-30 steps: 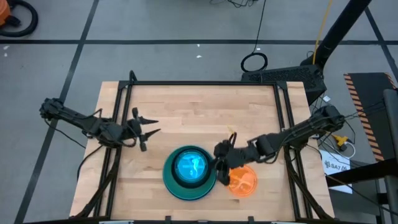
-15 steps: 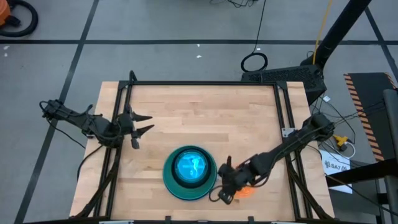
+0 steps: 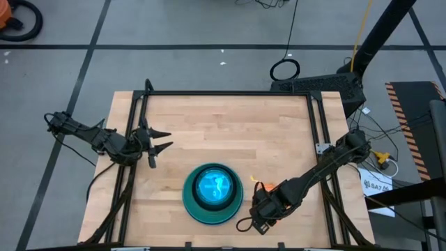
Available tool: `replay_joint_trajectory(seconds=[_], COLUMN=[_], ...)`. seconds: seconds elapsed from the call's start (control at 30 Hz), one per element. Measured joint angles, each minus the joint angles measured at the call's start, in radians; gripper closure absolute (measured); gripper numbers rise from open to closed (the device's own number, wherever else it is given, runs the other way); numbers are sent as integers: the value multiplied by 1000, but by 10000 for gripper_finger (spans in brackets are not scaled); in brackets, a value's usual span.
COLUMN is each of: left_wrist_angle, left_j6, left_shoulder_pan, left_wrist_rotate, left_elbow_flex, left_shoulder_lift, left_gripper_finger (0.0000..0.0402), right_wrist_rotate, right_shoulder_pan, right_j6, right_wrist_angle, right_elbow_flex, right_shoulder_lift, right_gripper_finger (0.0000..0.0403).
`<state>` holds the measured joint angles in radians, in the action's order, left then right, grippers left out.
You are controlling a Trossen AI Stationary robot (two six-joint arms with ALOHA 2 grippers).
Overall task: Stack plastic plates
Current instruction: Stack the light orange plate on top of the light blue plate
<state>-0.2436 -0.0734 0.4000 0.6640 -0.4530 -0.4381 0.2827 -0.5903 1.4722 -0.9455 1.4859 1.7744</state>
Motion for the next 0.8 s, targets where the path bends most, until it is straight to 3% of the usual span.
replay_joint_trajectory(seconds=[0.13,0.3,0.4,0.63,0.8], left_wrist_angle=[1,1,1,-9,-17], left_j6=[4,3,-5,-34,-65], left_shoulder_pan=[0,0,0,0,0], left_wrist_rotate=[0,0,0,0,0], left_elbow_flex=[0,0,-1,-1,-1], left_shoulder_lift=[0,0,0,0,0], left_gripper_finger=[232,232,232,232,232], right_wrist_rotate=[-154,-234,-260,-256,-260], right_shoulder_pan=[0,0,-7,-41,-53], right_j6=[-49,-69,-147,-497,-550], right_wrist_angle=[-154,-260,-222,-39,-14], right_elbow_flex=[76,62,58,57,57], right_shoulder_lift=[0,10,43,147,192], right_gripper_finger=[349,349,349,349,336])
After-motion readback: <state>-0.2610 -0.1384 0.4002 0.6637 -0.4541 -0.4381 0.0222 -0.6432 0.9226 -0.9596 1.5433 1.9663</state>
